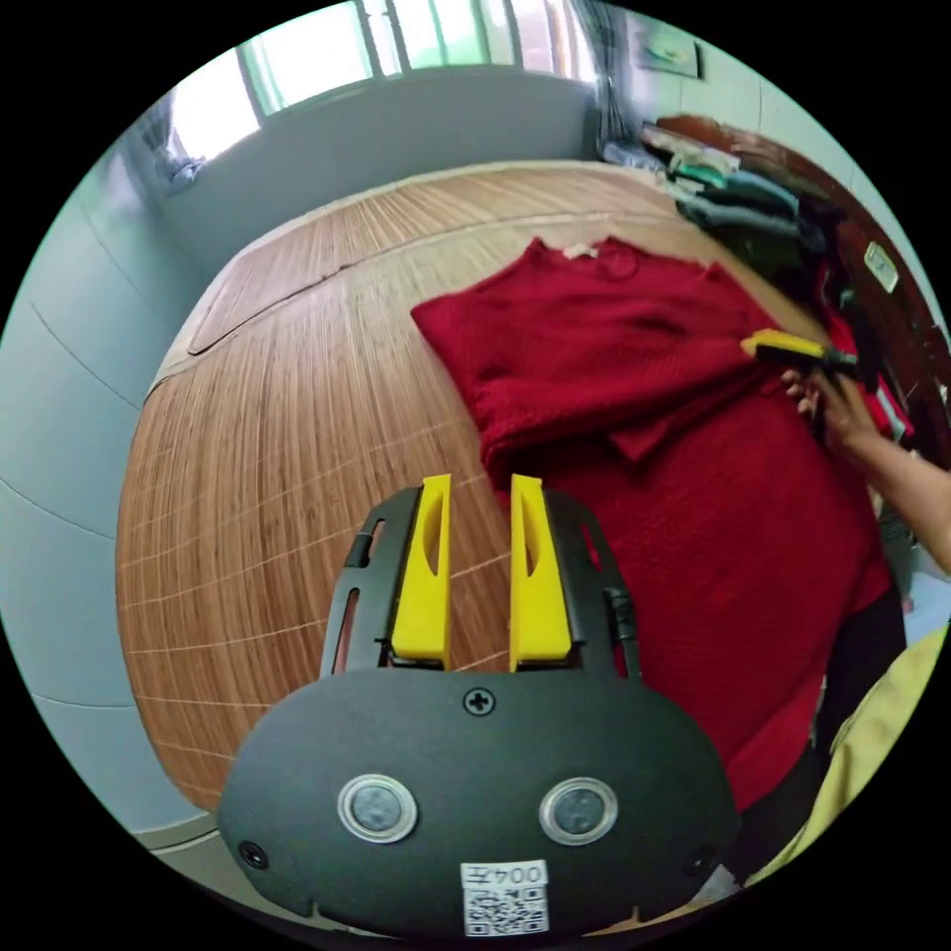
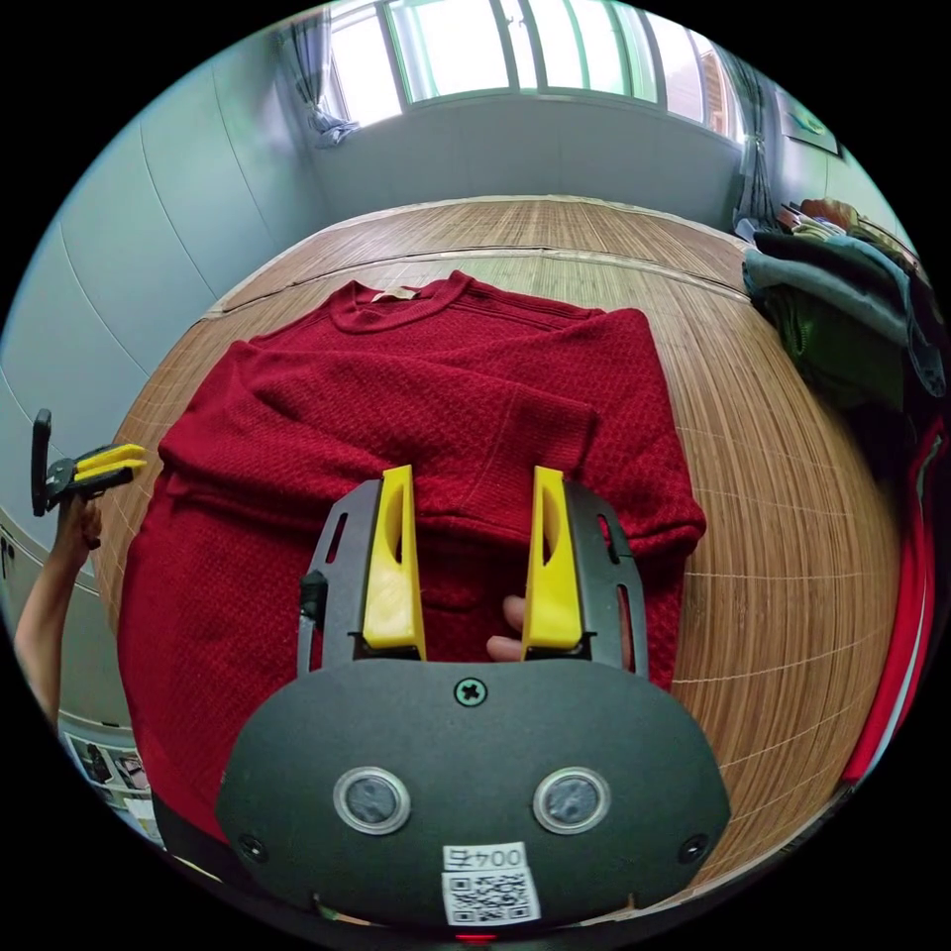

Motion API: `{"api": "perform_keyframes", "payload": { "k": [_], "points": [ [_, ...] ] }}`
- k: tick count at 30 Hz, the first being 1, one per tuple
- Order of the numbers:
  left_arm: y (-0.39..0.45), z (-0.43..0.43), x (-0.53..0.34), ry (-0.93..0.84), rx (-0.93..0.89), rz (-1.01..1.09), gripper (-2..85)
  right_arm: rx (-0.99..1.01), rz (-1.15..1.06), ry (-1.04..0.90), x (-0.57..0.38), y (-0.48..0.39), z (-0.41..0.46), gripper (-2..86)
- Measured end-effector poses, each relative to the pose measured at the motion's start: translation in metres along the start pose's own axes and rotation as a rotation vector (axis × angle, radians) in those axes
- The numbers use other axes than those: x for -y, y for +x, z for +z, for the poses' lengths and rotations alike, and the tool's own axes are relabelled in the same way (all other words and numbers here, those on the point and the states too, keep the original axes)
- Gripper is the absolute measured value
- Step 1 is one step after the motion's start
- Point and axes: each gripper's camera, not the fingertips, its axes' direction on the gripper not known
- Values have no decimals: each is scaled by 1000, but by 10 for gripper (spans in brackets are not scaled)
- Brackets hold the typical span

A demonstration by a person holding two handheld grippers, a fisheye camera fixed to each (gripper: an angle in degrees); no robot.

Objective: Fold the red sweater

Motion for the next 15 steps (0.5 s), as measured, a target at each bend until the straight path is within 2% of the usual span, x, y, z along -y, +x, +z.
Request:
{"api": "perform_keyframes", "payload": {
  "k": [3,6,7,8,13,15],
  "points": [
    [9,-10,24,117,-33,-35,53,-2,-3,0,-1,-1,-1,167],
    [22,39,49,-22,-30,-12,28,-1,-2,-1,-2,0,-2,167],
    [24,66,49,-117,-17,-4,21,-2,-2,-1,-2,0,-2,167],
    [20,66,41,-39,-1,-31,16,-3,-2,0,-3,0,-2,167],
    [-7,61,40,-24,-146,-166,13,0,1,-1,-5,1,-4,168],
    [-9,39,45,55,-153,-177,16,1,1,-1,-5,2,-5,167]
  ]
}}
